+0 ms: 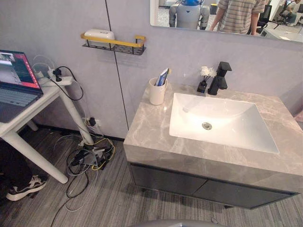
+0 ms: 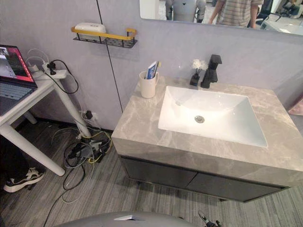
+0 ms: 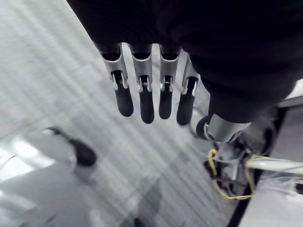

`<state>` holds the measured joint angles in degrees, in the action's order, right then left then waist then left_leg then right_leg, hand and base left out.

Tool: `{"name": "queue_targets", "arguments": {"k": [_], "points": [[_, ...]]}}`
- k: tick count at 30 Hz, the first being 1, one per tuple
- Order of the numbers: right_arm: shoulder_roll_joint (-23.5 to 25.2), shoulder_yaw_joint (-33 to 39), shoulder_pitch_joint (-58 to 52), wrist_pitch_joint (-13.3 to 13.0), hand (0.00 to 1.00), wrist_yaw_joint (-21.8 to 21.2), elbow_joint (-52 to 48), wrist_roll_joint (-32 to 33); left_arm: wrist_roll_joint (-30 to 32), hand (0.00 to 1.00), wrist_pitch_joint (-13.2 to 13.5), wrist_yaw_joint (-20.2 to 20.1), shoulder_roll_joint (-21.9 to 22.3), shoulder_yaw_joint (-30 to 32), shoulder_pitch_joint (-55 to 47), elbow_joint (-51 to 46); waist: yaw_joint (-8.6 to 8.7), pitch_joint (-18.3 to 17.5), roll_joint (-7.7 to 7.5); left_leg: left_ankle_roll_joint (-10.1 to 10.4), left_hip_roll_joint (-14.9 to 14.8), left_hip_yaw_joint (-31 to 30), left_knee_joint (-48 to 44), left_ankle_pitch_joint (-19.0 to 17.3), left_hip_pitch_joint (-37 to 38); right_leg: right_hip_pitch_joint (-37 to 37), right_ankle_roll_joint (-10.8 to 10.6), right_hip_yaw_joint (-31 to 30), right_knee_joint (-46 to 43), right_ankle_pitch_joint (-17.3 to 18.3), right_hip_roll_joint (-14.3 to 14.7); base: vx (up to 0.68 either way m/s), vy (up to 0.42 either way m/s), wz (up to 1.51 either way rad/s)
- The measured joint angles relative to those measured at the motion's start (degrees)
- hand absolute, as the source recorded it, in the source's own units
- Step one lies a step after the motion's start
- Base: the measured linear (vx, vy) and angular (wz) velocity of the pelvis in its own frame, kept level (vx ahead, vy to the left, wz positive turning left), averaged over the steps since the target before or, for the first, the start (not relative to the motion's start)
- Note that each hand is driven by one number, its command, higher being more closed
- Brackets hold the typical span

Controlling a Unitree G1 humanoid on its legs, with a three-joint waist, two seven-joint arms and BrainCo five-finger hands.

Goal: Organize washtable

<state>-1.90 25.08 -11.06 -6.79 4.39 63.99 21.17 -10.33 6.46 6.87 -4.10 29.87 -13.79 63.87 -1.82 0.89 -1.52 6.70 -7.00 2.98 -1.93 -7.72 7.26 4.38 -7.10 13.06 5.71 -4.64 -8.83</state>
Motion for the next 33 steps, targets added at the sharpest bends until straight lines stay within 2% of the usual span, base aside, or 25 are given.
{"name": "queue_targets", "arguments": {"k": [3,5,7,8,9,10,11,12,13,14,15,17,18,20,21,23,24,26,28,31,32,33], "points": [[-0.3,0.0,0.5,0.8,0.00,-0.2,1.4,-0.1,-5.6,0.00,-1.4,-2.5,1.5,-0.6,0.4,1.4,0.03,0.4,-0.09,0.0,0.0,0.6,-1.0,-0.7,-0.3,-0.3,0.0,-0.8,-0.3,0.2,0.0,0.01,0.004,-0.09],[-0.3,-0.1,0.8,0.9,0.00,-0.5,1.3,-0.1,-6.7,0.00,-1.5,-3.0,2.0,-2.5,0.9,1.3,0.05,0.6,0.20,-0.1,0.0,1.4,-2.6,-1.6,-1.2,-1.1,-0.2,-1.7,-0.4,0.1,-0.1,0.00,0.034,-0.27],[-0.3,-0.4,2.7,0.9,0.00,-0.6,1.1,0.1,-6.8,0.00,-1.2,-3.4,1.4,-8.4,3.4,0.0,0.20,1.5,0.34,-0.8,0.1,3.6,-7.5,-3.3,-6.7,-6.8,-0.7,-4.8,-2.1,-0.3,-0.4,-0.03,0.075,-0.52],[-0.3,-0.7,3.4,0.8,0.00,-0.5,0.9,0.2,-6.0,0.00,-1.1,-3.4,1.1,-10.3,4.4,-0.7,0.26,2.2,-0.10,-1.0,0.2,4.3,-8.7,-3.7,-8.0,-8.5,-0.8,-5.8,-3.3,-0.4,-0.5,-0.01,0.088,-0.74],[-0.1,-1.4,5.0,0.8,0.00,-0.5,0.5,0.2,-3.6,0.00,-0.4,-3.2,0.2,-14.5,6.6,-2.0,0.30,4.8,0.32,-1.4,0.3,6.3,-11.6,-4.4,-9.5,-11.2,-0.9,-8.2,-4.9,-2.0,-0.5,-0.03,0.090,-0.66],[0.0,-1.6,5.5,0.8,0.00,-0.4,-0.4,0.2,-1.9,0.00,0.0,-3.1,-0.6,-16.6,7.5,-2.4,0.30,6.2,0.21,-1.6,0.3,7.4,-12.8,-5.0,-10.4,-12.3,-1.0,-9.5,-5.3,-2.7,-0.5,-0.09,0.122,-0.92],[0.1,-2.8,5.9,0.7,0.00,-0.2,-1.6,0.2,1.9,0.00,0.4,-3.1,-2.0,-20.0,9.2,-3.0,0.51,7.5,-0.21,-2.5,0.1,9.8,-15.5,-6.0,-12.5,-15.0,-0.8,-11.2,-5.4,-5.0,-0.3,-0.16,0.112,-1.15],[0.0,-4.9,6.9,0.7,0.00,0.0,-1.7,0.2,5.3,0.00,0.5,-3.2,-3.1,-22.7,11.2,-3.4,0.80,9.1,-0.56,-3.3,-0.1,12.5,-16.4,-6.3,-12.8,-16.7,-0.6,-11.7,-4.7,-9.9,0.5,-0.21,0.083,-1.28],[-0.3,-5.9,7.4,0.7,0.00,0.1,-2.0,0.2,6.6,0.00,0.5,-3.5,-2.9,-23.4,12.0,-3.4,0.49,9.8,-0.09,-3.8,-0.7,13.9,-15.5,-6.2,-12.6,-16.3,-0.7,-11.7,-1.6,-14.3,1.5,0.31,-0.119,-1.77],[-1.1,-6.4,8.7,0.9,0.00,0.0,-2.9,0.3,10.6,0.00,0.6,-4.6,-2.7,-25.4,13.4,-4.3,0.57,11.5,0.83,-4.5,-2.4,19.1,-13.8,-5.8,-10.5,-20.7,4.2,-3.0,-21.6,-0.9,0.4,0.55,-0.239,-1.30],[-1.3,-6.6,8.7,0.9,0.00,0.1,-2.8,0.2,11.4,0.00,0.6,-4.9,-2.7,-26.3,13.4,-4.8,0.89,11.6,0.62,-4.7,-2.2,19.7,-13.5,-5.7,-9.6,-21.4,5.1,-0.2,-30.8,4.8,-1.1,0.83,-0.348,-1.05],[-1.6,-7.3,7.7,0.9,0.00,0.1,-2.5,0.2,11.9,0.00,0.4,-5.1,-2.7,-27.8,13.1,-5.2,0.92,11.5,0.29,-5.0,-2.0,21.4,-13.5,-5.5,-7.1,-19.2,7.1,5.8,-44.3,10.5,-4.3,0.68,-0.383,-0.41],[-1.5,-8.2,7.8,0.9,0.00,0.1,-2.4,0.1,11.6,0.00,0.1,-4.8,-2.1,-27.5,12.9,-5.1,0.28,11.3,0.06,-5.1,-2.0,23.2,-13.6,-5.4,-6.9,-15.3,7.4,10.2,-48.9,12.6,-7.4,0.79,-0.456,-0.59],[-1.6,-9.6,8.6,0.9,0.00,0.0,-0.8,-0.4,10.6,0.00,0.0,-4.1,-1.4,-27.3,12.9,-5.2,-0.65,11.1,-0.42,-5.1,-1.9,25.1,-14.2,-5.3,-7.4,-12.1,6.9,13.2,-48.2,13.3,-10.5,0.61,-0.345,-0.64],[-1.6,-9.8,9.7,1.3,0.00,0.0,0.4,-0.4,9.4,0.00,0.1,-3.9,-1.6,-26.2,12.9,-5.4,-1.48,10.3,-1.64,-4.8,-1.9,27.0,-15.6,-4.9,-9.0,-11.0,4.6,13.6,-43.2,13.9,-11.3,0.34,-0.348,-1.03],[-2.1,-11.1,11.4,1.3,0.00,0.0,1.3,-0.4,8.4,0.00,-0.1,-3.6,-1.3,-24.3,13.0,-4.3,-1.93,9.3,-0.79,-4.3,-2.8,29.7,-13.9,-2.3,-10.2,-9.7,3.7,14.4,-32.9,15.2,-7.3,0.12,-0.361,-1.15],[-2.0,-11.9,11.8,1.3,0.00,-0.1,1.4,-0.4,8.4,0.00,-0.1,-3.5,-1.1,-23.6,13.2,-3.2,-1.81,9.2,-0.58,-3.9,-3.3,31.4,-13.1,-0.5,-10.1,-7.2,3.4,14.4,-24.2,15.0,-4.8,0.01,-0.304,-0.94],[-2.0,-13.1,11.7,1.3,0.00,-0.5,1.4,-0.4,8.4,0.00,-0.2,-3.5,-1.0,-23.0,13.3,-2.7,-1.75,8.9,-0.08,-3.9,-5.0,32.5,-14.9,-0.5,-9.9,-4.6,2.6,14.0,-17.7,14.5,-2.1,0.01,-0.283,-0.71],[-2.1,-15.3,11.1,1.2,0.00,-0.6,1.2,-0.4,8.4,0.00,-0.3,-3.4,-1.0,-22.9,13.3,-1.8,-1.55,8.3,0.65,-3.6,-9.5,32.4,-20.3,-0.3,-9.7,-0.8,3.9,12.5,-12.0,12.4,2.0,0.02,-0.296,-0.44],[-2.0,-16.7,10.5,1.0,0.00,-1.0,0.1,-0.8,8.4,0.00,-0.7,-3.4,-0.9,-22.2,13.3,-1.4,-1.03,8.4,1.40,-3.6,-14.6,32.1,-25.7,-0.3,-8.9,2.3,5.4,10.8,-8.9,11.5,6.2,0.01,-0.312,-0.51],[-2.4,-17.6,9.4,0.6,0.00,-1.2,-1.9,-3.2,8.3,0.00,-1.2,-3.2,-0.4,-20.6,13.2,-1.5,-1.00,9.0,2.58,-3.4,-18.2,30.3,-31.2,0.1,-8.5,3.5,6.7,7.2,-8.6,11.5,8.8,0.02,-0.276,-0.81],[-2.6,-17.7,9.4,0.6,0.00,-1.2,-2.0,-3.6,8.3,0.00,-1.2,-3.1,-0.3,-20.2,13.1,-1.6,-1.04,9.0,2.88,-3.6,-18.7,29.2,-32.3,0.3,-8.6,3.5,6.9,6.2,-8.8,11.6,9.2,-0.09,-0.362,-1.29]]}}
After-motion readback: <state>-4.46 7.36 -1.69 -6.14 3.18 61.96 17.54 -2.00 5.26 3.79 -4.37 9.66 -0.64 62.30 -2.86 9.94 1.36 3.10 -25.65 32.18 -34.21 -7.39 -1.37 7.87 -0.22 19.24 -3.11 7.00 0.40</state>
